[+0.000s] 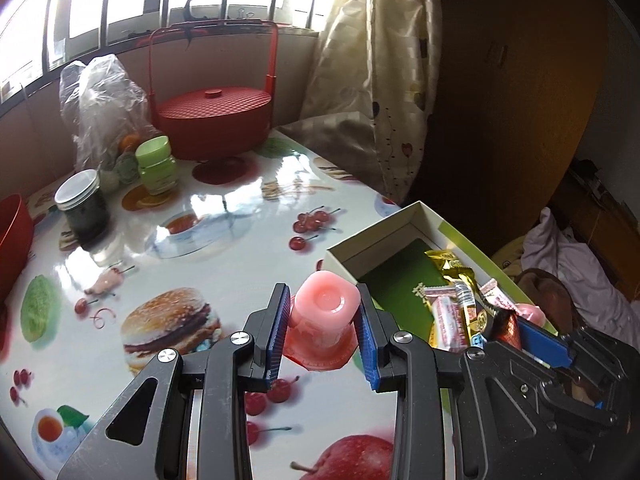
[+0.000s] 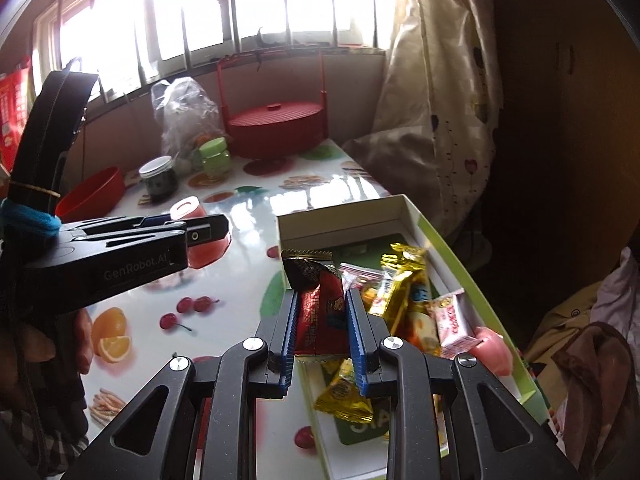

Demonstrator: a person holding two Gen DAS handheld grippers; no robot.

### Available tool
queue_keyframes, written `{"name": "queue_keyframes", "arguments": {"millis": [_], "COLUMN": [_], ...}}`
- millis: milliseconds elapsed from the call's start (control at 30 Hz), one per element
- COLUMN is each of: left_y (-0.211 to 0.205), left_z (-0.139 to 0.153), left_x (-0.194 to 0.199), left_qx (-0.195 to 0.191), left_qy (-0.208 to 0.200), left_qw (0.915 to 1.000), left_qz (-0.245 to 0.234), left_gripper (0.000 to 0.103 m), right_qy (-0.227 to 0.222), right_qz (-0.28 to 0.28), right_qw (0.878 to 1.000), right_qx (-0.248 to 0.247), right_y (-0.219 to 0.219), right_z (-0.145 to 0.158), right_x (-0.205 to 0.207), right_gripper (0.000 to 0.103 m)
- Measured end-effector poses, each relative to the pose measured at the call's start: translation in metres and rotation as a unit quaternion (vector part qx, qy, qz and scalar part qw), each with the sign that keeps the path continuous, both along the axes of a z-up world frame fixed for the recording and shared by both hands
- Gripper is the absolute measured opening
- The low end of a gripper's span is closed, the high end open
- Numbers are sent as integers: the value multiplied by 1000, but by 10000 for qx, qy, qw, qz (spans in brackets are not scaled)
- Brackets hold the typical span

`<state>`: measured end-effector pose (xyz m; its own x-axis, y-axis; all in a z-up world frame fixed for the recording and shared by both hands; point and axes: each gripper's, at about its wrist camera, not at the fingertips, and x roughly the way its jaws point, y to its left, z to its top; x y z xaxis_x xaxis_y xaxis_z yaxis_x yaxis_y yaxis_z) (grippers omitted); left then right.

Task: Organize snacks
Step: 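Lower the jelly cup and red candy into the green box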

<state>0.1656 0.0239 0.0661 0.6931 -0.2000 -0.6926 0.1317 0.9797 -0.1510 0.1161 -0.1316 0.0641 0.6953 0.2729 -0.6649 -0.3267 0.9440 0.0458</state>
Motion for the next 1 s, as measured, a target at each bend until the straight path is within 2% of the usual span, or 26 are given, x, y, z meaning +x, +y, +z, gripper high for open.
{"name": "queue_keyframes", "arguments": {"millis": [533,1000], "left_y": [-40,-60], "left_z": [-9,-22], "left_x": [18,28], "left_qx": [-147,-94], "left_qy": [183,301], "left_qw": [9990,9982], "left_qz": [-387,-509], "left_gripper": [33,33], "right_qy": [377,483], "right_qz": [-368,-419], "right_qw": [9986,9977], "right_qx": [-78,-210], "right_y": [-38,-46], "right_z": [-24,-36], "right_x": [-10,-13], "right_gripper": [22,22]}}
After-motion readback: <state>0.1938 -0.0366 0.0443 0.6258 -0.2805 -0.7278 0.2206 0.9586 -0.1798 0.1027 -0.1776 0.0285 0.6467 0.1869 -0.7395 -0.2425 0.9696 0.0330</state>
